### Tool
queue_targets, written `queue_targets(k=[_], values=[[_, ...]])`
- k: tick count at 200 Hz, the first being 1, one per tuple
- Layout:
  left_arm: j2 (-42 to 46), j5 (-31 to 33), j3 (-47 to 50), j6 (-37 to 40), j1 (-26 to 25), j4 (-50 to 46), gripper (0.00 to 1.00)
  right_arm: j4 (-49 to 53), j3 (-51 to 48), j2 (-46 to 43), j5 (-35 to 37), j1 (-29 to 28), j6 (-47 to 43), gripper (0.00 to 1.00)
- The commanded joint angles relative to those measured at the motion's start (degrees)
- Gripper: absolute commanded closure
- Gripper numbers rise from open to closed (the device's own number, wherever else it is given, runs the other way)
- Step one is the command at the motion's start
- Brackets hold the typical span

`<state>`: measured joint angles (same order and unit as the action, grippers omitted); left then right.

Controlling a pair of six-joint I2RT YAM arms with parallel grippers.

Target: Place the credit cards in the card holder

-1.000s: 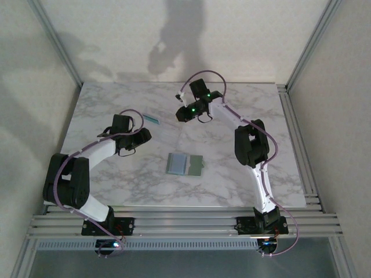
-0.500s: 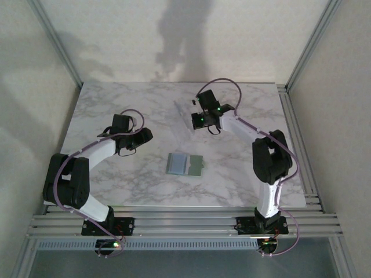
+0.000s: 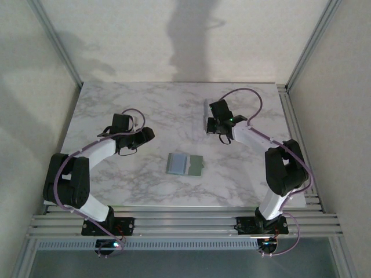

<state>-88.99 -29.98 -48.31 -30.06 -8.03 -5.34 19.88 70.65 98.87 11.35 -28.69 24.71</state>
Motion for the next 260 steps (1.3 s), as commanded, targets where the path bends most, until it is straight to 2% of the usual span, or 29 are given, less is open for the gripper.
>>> queue_targets(k=[1, 10, 26, 59, 63, 75, 92, 110, 122, 148, 176, 195, 230, 260], values=[[1.2, -9.2, 2.2, -1.8, 0.2, 2.7, 0.32, 0.9, -0.2, -3.5, 0.8, 0.3, -3.2, 0.84], [2.1, -10.8, 3.1, -2.3, 0.2, 2.9, 0.33, 2.0, 0.4, -4.6, -0.1, 0.7, -5.7, 0.76], [5.3, -10.1, 5.0, -2.9, 0.1, 2.9, 0.32, 6.7, 3.7, -5.1, -1.3, 1.0, -9.0, 0.63], [10.7, -8.6, 6.3, -3.0, 0.0, 1.8, 0.31, 11.2, 8.2, -2.7, -2.9, -2.0, -11.1, 0.44], [11.2, -8.3, 6.5, -2.9, 0.0, 1.7, 0.3, 11.8, 9.1, -1.9, -2.6, -2.7, -11.2, 0.31], [11.9, -7.3, 6.9, -3.1, 0.0, 1.6, 0.3, 14.6, 13.0, 1.1, 0.4, -5.0, -11.7, 0.23], [12.0, -7.5, 7.5, -3.6, -0.2, 2.2, 0.3, 19.0, 18.3, 5.6, 9.6, -7.4, -12.4, 0.12], [12.6, -7.4, 8.8, -4.5, -0.7, 3.8, 0.3, 24.4, 23.4, 10.4, 18.5, -7.5, -14.3, 0.1], [13.2, -6.4, 9.3, -4.8, -1.0, 3.8, 0.3, 28.4, 26.3, 12.8, 21.1, -7.5, -15.0, 0.09], [14.2, -4.7, 9.7, -3.8, -1.6, 3.0, 0.3, 30.9, 28.5, 16.2, 18.6, -7.5, -15.5, 0.07], [14.0, -3.9, 10.1, -4.0, -1.8, 3.1, 0.3, 33.2, 29.1, 17.5, 24.3, -7.5, -12.8, 0.08], [14.4, -3.8, 10.6, -3.7, -2.1, 3.3, 0.3, 31.9, 27.6, 16.1, 24.9, -7.1, -12.0, 0.1], [14.3, -2.9, 11.2, -3.3, -2.2, 2.9, 0.31, 32.3, 26.9, 14.7, 24.9, -6.4, -11.6, 0.15], [14.5, -1.2, 11.7, -2.3, -2.2, 2.1, 0.31, 32.3, 26.6, 15.2, 25.2, -5.7, -11.4, 0.23]])
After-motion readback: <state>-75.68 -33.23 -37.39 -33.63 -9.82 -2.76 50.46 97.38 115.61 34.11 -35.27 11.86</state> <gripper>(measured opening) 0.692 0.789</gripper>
